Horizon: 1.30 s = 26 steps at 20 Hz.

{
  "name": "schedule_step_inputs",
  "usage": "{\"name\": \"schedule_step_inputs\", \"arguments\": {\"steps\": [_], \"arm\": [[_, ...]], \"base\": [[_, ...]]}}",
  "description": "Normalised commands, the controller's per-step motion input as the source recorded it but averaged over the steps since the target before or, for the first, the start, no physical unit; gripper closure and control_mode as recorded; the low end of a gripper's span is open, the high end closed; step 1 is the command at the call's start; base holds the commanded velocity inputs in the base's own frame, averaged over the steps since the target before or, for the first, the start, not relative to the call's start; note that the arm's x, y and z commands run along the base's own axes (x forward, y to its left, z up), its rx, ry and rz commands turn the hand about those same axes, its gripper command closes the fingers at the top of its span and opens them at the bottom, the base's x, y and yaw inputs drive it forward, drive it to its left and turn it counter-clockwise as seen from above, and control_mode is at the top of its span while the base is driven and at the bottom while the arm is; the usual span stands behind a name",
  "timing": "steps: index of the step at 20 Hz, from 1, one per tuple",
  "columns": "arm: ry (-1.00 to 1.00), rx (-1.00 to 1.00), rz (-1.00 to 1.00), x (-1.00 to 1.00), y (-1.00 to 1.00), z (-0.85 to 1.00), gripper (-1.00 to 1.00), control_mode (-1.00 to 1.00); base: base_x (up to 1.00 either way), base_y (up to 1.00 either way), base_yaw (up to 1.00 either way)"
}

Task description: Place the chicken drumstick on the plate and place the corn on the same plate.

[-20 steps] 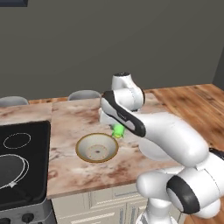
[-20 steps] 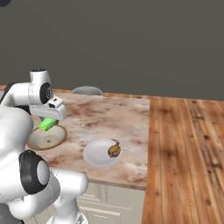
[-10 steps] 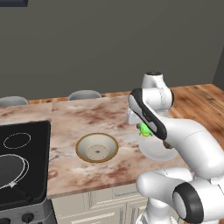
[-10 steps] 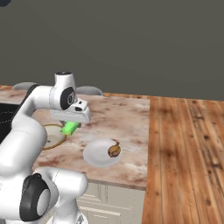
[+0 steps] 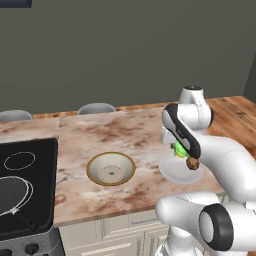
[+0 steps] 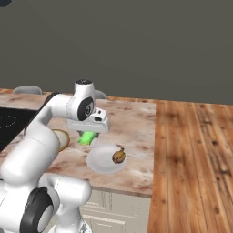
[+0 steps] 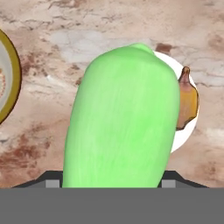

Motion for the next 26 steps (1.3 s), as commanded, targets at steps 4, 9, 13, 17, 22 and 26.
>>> {"name": "schedule_step_inputs", "arguments": {"steps": [4, 9, 13, 17, 22, 26], "arm": [[0.0, 0.0, 0.0, 0.05, -0.28, -0.5, 1.0, -1.0], [0.0, 0.0, 0.0, 0.01, -0.03, -0.6, 1.0, -1.0], [0.0, 0.0, 0.0, 0.02, 0.0, -0.59, 1.0, -1.0], [0.0, 0.0, 0.0, 0.06, 0.0, -0.49, 1.0, -1.0], [0.0, 0.0, 0.0, 0.16, 0.0, -0.32, 1.0, -1.0], [0.0, 0.0, 0.0, 0.28, 0.0, -0.22, 1.0, -1.0]], "base": [[0.0, 0.0, 0.0], [0.0, 0.0, 0.0], [0.0, 0.0, 0.0], [0.0, 0.0, 0.0], [0.0, 0.0, 0.0], [0.0, 0.0, 0.0]]}}
